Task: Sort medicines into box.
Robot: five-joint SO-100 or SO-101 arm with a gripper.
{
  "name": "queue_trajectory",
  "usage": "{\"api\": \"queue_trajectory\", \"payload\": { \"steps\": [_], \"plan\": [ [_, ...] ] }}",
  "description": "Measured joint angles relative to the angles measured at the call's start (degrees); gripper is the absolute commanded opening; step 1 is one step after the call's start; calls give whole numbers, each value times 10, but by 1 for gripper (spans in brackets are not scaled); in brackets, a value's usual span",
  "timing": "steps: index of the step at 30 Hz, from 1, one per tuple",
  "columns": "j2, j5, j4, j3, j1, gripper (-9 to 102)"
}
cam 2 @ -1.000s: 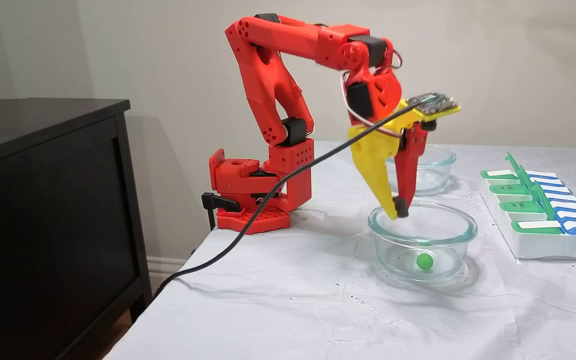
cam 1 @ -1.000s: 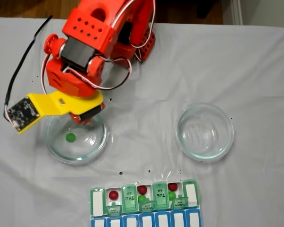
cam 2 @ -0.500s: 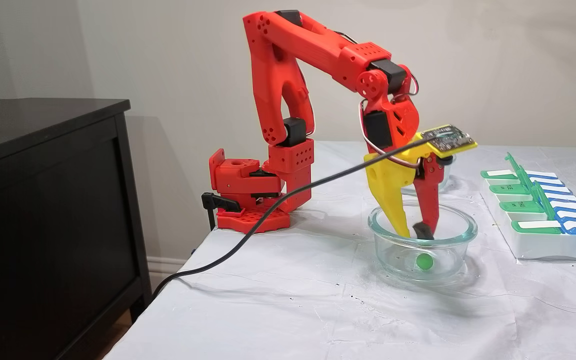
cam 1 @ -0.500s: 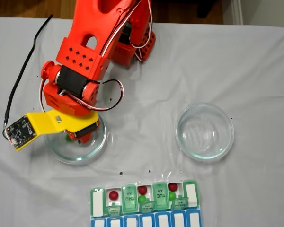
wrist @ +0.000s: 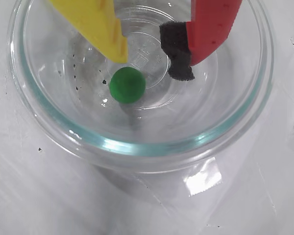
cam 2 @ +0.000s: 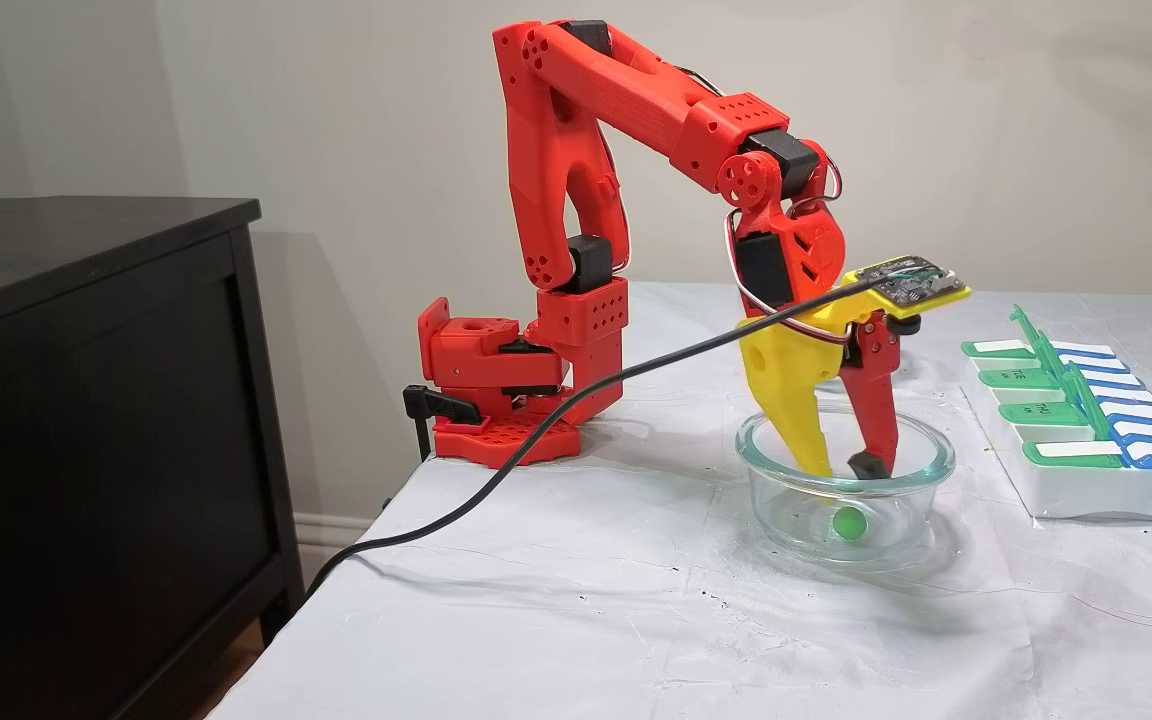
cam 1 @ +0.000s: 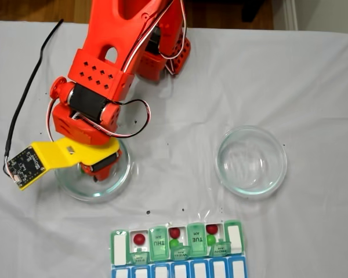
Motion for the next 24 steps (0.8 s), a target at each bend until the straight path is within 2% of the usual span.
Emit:
{"api": "queue_trajectory", "payload": {
  "steps": [10,24],
  "plan": [
    [0,-63,0,0,33,16],
    [-25,-95,-32,0,38,16]
  ]
}}
